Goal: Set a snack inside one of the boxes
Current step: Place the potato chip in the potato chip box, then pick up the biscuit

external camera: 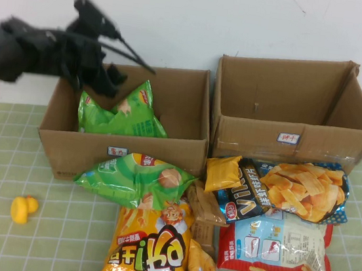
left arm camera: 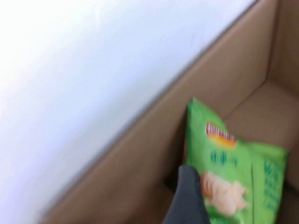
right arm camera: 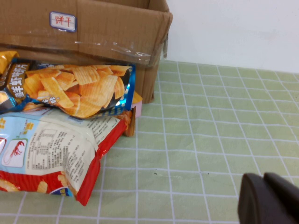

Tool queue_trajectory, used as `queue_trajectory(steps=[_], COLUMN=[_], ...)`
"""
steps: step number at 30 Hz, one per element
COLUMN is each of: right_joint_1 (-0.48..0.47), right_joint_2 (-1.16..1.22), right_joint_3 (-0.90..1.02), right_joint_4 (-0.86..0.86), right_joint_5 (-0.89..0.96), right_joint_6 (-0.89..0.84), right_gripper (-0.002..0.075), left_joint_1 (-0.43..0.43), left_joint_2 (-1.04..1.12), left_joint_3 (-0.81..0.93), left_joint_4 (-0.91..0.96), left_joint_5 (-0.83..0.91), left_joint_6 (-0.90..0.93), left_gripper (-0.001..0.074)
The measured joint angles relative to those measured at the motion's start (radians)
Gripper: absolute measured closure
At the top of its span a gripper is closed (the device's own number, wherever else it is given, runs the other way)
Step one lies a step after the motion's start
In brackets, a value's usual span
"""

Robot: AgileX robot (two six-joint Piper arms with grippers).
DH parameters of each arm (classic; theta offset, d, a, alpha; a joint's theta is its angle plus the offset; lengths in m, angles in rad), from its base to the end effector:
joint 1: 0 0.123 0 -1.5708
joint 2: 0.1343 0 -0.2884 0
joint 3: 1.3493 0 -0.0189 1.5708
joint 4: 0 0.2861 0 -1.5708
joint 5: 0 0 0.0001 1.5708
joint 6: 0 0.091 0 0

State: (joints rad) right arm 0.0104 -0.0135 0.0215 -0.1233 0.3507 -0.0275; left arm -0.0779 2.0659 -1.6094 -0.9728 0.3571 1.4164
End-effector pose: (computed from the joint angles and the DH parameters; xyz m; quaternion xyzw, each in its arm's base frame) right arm 0.0851 -0.0030 0.1750 -0.0483 0.7940 -0.0570 0.6033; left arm 0.5128 -0.0665 0.2230 0.3040 0.8176 -0.0329 0.4879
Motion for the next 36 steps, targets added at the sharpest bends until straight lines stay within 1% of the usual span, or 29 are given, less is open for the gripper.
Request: queue_trajectory(steps=[2,3,5,7,9,10,12,13,16,19,22,26,30,33,36], right_joint_1=[0.000,0.000,0.000,0.000,0.000,0.000,0.000,0.000,0.000,0.000,0.000,0.000,0.000,0.000,0.000], right_joint_2=[0.000,0.000,0.000,0.000,0.000,0.000,0.000,0.000,0.000,0.000,0.000,0.000,0.000,0.000,0.000], right_joint_3=[0.000,0.000,0.000,0.000,0.000,0.000,0.000,0.000,0.000,0.000,0.000,0.000,0.000,0.000,0.000], right_joint_4=[0.000,0.000,0.000,0.000,0.000,0.000,0.000,0.000,0.000,0.000,0.000,0.000,0.000,0.000,0.000], right_joint_5=[0.000,0.000,0.000,0.000,0.000,0.000,0.000,0.000,0.000,0.000,0.000,0.000,0.000,0.000,0.000], right_joint_6=[0.000,0.000,0.000,0.000,0.000,0.000,0.000,0.000,0.000,0.000,0.002,0.002,0.002,0.002,0.002], right_gripper=[0.0728,0.0728,0.0728,0.0728,0.0728,0.0728,0.0728,0.0728,0.0728,0.0728,0.0728,0.0728,0.0728,0.0728,0.0728], left_joint_1=[0.000,0.000,0.000,0.000,0.000,0.000,0.000,0.000,0.000,0.000,0.000,0.000,-0.012,-0.043,-0.093], left_joint_2=[-0.060,-0.094,-0.161,-0.239,-0.308,-0.345,-0.405,-0.440,-0.504,-0.543,-0.571,-0.610,-0.642,-0.672,-0.692], left_joint_3=[0.000,0.000,0.000,-0.004,-0.005,-0.005,-0.005,-0.005,-0.005,-0.005,0.015,0.129,0.296,0.430,0.513], left_joint_4=[0.025,0.040,0.070,0.116,0.168,0.195,0.244,0.277,0.370,0.491,0.577,0.629,0.627,0.627,0.627], left_joint_5=[0.029,0.048,0.083,0.140,0.215,0.259,0.333,0.369,0.452,0.560,0.612,0.622,0.590,0.522,0.492], left_joint_6=[-0.019,-0.037,-0.082,-0.121,-0.143,-0.152,-0.178,-0.204,-0.322,-0.446,-0.572,-0.711,-0.753,-0.776,-0.794], left_gripper=[0.0253,0.0267,0.0323,0.0430,0.0571,0.0628,0.0686,0.0703,0.0725,0.0731,0.0734,0.0735,0.0735,0.0735,0.0735])
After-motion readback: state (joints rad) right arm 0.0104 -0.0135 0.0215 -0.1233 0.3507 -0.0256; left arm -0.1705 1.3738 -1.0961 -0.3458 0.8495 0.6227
